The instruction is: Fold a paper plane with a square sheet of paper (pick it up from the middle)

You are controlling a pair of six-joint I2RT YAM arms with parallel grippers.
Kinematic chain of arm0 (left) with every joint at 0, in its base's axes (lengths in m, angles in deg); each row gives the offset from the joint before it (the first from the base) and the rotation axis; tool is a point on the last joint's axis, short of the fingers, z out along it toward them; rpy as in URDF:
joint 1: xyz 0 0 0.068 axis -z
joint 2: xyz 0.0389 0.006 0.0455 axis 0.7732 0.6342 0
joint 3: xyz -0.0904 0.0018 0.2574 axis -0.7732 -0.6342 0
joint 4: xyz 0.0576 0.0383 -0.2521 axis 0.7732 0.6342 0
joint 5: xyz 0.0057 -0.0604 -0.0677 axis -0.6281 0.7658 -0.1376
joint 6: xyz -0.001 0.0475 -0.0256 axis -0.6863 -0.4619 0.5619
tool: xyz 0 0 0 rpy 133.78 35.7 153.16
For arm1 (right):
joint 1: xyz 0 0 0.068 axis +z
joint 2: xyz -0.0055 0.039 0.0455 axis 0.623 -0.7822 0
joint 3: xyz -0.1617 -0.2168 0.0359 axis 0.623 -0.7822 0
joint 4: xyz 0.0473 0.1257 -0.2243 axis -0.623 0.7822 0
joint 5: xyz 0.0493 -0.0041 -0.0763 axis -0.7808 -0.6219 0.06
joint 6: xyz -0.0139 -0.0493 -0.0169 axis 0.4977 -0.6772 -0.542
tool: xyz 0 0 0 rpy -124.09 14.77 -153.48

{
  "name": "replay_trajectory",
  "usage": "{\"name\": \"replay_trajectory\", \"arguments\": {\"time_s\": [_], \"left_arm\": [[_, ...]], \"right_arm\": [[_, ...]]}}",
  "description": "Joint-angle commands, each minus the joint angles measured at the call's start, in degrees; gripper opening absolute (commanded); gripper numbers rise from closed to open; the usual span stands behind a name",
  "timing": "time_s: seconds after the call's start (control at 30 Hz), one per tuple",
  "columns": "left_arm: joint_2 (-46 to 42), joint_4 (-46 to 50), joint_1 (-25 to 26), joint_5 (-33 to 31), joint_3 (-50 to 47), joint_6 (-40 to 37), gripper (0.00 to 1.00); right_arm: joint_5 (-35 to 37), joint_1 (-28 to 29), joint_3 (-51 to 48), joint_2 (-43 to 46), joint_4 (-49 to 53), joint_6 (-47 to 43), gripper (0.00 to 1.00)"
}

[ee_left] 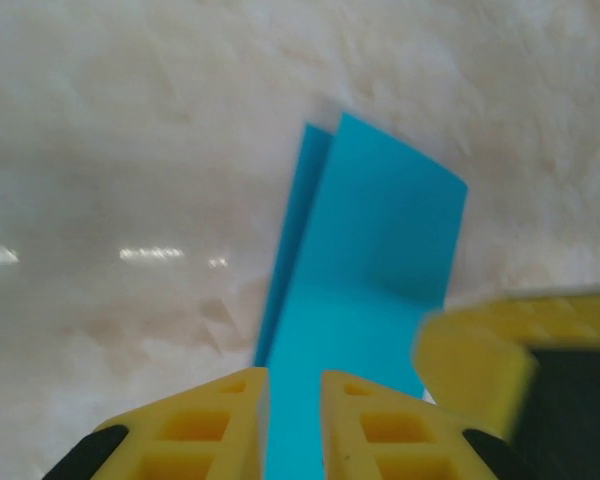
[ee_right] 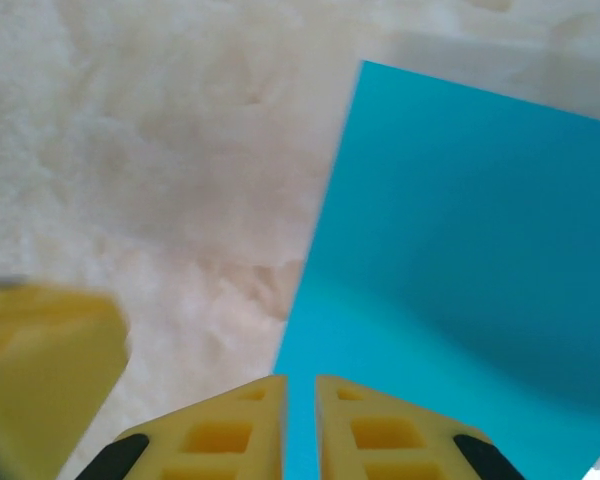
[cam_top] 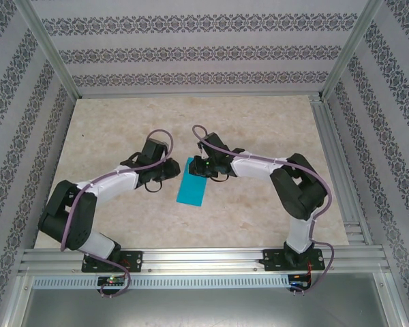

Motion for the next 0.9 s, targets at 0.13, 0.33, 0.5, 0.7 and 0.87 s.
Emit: {"name": "replay_trajectory", "arguments": {"time_s": [0.13, 0.33, 0.5, 0.7, 0.87], "left_arm": [[-1.04, -5.09, 7.41, 5.00, -3.29, 7.18, 0.18], [2.99, -8.32, 12.43, 5.34, -2.14, 9.54, 0.15], [7.58, -8.40, 14.12, 4.58, 0.56, 9.36, 0.11], [10.93, -5.54, 14.79, 2.37, 1.94, 8.78, 0.11], [12.75, -3.23, 15.13, 1.30, 2.24, 8.43, 0.10]], "right_arm": [[-0.68, -2.75, -1.76, -0.09, -0.37, -2.60, 0.15], [-6.58, -4.55, -6.56, 1.68, -1.87, -4.04, 0.15], [-7.77, -5.26, -8.54, 1.40, -3.26, -4.31, 0.13], [-8.63, -5.36, -8.39, -0.37, -3.97, -4.57, 0.12], [-7.34, -5.53, -7.71, -0.95, -2.28, -5.70, 0.12]]}}
